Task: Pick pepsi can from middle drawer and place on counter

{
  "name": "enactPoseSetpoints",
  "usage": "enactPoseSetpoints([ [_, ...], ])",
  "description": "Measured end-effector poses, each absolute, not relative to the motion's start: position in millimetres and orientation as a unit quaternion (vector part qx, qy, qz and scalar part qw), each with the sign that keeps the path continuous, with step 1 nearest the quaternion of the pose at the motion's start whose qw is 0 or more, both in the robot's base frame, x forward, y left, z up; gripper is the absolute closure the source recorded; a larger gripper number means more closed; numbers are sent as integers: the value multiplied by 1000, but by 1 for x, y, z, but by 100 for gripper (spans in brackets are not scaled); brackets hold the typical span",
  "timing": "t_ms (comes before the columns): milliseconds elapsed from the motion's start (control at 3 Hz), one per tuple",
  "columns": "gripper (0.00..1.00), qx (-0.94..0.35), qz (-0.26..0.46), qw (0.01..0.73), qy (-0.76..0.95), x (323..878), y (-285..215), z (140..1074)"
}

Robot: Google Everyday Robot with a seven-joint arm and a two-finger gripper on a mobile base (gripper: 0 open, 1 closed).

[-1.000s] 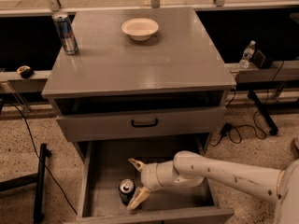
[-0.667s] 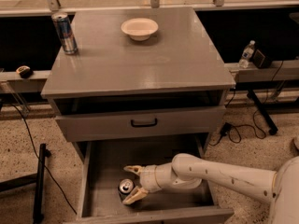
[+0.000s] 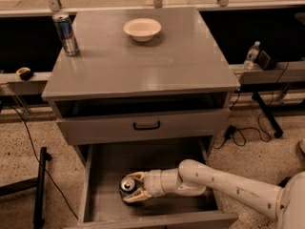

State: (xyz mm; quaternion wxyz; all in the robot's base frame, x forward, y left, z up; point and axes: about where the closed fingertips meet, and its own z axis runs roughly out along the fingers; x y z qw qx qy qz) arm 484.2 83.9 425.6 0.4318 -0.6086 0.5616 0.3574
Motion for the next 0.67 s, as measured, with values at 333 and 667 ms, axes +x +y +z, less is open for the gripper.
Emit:
enactPoseSetpoints([
  [333,94,-608,351,480,526,477,75,479],
  [667,100,-635,325,490,500,420,56,586],
])
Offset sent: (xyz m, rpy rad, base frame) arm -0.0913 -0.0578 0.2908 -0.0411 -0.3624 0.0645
